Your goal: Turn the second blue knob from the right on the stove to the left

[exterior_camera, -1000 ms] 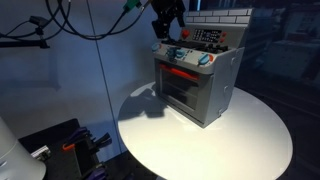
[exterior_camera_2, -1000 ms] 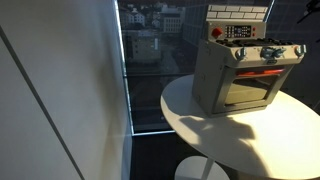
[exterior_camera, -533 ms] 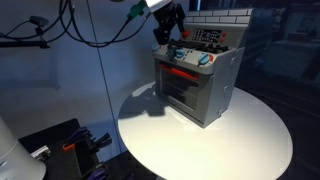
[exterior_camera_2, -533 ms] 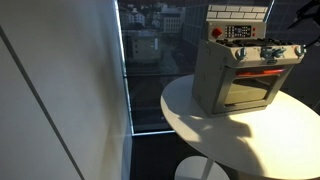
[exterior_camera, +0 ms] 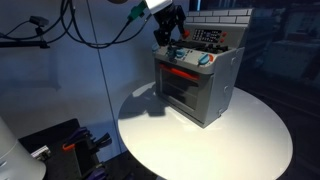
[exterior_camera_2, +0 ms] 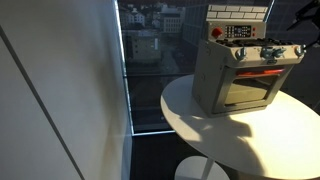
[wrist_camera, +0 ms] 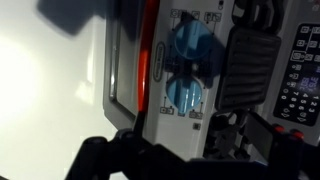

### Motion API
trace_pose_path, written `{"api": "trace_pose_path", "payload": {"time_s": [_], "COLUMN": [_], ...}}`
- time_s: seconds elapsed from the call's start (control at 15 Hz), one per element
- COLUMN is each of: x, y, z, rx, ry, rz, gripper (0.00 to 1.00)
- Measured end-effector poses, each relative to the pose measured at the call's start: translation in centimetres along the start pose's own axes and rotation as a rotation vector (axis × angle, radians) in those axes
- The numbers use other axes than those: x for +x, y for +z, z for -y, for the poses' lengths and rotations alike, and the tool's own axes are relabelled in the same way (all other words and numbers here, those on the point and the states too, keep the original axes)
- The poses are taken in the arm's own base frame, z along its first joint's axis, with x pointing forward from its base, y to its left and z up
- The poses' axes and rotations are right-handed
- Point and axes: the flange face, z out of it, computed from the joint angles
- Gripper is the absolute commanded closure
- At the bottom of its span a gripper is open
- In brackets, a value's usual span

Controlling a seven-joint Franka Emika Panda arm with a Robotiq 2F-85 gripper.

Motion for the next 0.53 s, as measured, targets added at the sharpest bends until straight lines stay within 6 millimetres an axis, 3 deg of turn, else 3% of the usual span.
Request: {"api": "trace_pose_path", "payload": {"time_s": [0.53], "x": [0.1], "y": [2.0], "z": [0.0], "rx": [0.044], "ry": [-0.001], "rz": [-0.031], "gripper": [0.0]}}
